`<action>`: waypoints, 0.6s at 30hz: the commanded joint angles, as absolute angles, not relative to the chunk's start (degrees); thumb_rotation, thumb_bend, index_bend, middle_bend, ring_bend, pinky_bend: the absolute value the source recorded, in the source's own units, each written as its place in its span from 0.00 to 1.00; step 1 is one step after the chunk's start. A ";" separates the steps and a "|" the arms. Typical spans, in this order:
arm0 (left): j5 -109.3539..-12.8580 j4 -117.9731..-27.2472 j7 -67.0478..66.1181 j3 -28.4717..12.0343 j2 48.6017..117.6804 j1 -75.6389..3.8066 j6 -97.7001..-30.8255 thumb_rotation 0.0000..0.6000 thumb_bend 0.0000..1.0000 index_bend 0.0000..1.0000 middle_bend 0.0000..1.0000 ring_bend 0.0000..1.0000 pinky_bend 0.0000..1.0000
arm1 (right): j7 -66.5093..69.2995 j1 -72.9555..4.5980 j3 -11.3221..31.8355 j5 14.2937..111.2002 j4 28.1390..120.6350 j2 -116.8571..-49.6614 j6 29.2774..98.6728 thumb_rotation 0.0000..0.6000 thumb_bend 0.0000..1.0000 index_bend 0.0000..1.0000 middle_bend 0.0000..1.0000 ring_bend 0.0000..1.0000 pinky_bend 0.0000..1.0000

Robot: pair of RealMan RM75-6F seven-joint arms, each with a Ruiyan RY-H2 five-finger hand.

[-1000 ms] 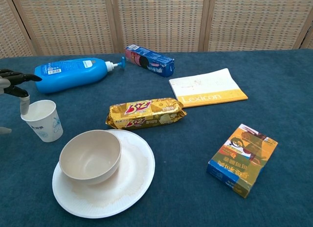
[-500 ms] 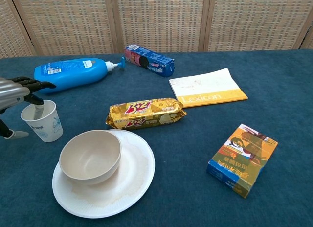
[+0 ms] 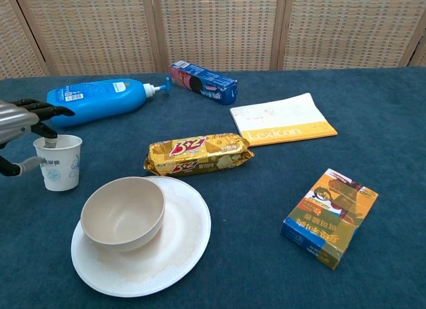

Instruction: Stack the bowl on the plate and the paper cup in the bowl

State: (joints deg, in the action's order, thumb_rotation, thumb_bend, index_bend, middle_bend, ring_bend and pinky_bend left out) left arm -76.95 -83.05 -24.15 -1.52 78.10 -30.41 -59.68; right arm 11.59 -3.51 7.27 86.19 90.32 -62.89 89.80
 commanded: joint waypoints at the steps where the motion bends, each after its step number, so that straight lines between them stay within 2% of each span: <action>1: -76.78 -83.20 -24.06 -1.56 78.00 -30.35 -59.69 1.00 0.50 0.58 0.05 0.00 0.00 | 11.57 -3.48 7.26 86.25 90.44 -62.82 89.89 1.00 0.15 0.00 0.00 0.00 0.00; 9: -77.38 -84.09 -24.25 -1.56 77.37 -30.37 -60.30 1.00 0.50 0.59 0.05 0.00 0.00 | 11.56 -3.43 7.30 86.17 90.64 -62.69 89.96 1.00 0.15 0.00 0.00 0.00 0.00; 18: -80.05 -88.45 -23.80 -2.43 75.24 -30.01 -64.02 1.00 0.50 0.60 0.05 0.00 0.00 | 11.90 -3.33 7.41 86.03 90.60 -62.64 90.16 1.00 0.15 0.00 0.00 0.00 0.00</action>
State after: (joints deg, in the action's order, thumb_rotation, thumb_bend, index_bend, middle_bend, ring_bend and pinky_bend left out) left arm -79.51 -87.86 -23.86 -2.32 75.62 -30.13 -63.48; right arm 11.89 -3.33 7.41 86.03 90.61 -62.64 90.16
